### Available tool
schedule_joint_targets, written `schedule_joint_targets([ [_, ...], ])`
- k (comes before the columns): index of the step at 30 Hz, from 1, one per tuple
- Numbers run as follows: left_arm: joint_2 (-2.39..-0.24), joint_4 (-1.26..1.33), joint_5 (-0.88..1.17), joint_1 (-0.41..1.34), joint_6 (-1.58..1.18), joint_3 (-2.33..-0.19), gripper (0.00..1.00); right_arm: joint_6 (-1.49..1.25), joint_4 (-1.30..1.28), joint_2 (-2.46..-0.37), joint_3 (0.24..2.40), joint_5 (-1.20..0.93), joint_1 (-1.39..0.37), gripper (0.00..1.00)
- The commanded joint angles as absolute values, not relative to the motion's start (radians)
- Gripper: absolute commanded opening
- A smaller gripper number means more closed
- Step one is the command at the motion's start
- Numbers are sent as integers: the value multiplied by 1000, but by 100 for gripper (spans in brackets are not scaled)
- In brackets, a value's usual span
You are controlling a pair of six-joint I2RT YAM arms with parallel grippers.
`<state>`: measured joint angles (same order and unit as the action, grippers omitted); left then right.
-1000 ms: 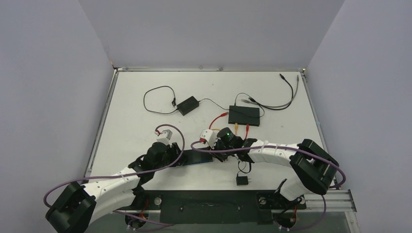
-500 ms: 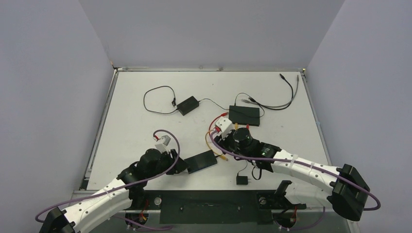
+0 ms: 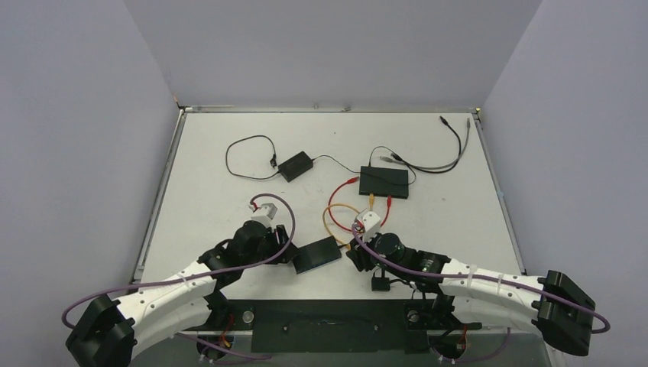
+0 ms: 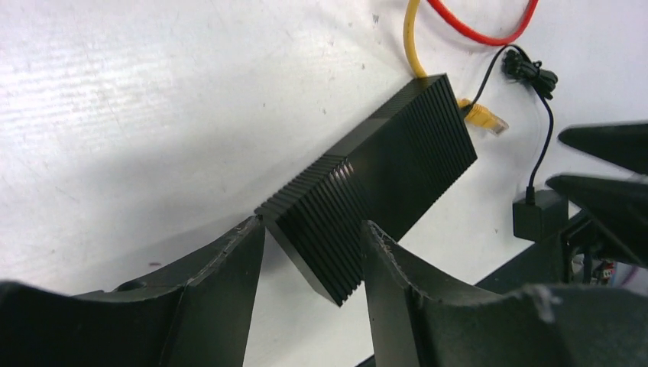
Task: Insert the plug into the switch port
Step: Insert the power into the switch port, then adjust the switch port at the center of the board.
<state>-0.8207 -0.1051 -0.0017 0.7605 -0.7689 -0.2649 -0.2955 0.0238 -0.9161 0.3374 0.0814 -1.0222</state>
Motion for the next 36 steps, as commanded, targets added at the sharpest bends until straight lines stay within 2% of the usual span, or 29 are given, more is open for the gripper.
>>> schedule_joint_targets([
  [1, -901, 33, -62, 761, -696, -355, 47, -408, 129, -987, 338, 135, -1096, 31],
  [9, -1033, 153, -41, 753, -681, -369, 48, -465, 267, -1182, 336, 93, -1121, 3],
  [11, -1057, 186, -23, 750, -680, -359, 48, -474, 295, -1217, 336, 90, -1123, 0],
  [22, -1170, 280, 102, 747, -670, -317, 48, -487, 392, -1373, 386, 76, -1123, 0],
  [36, -1131, 289, 186, 753, -691, -226, 47, -459, 421, -1504, 489, 170, -1120, 0],
])
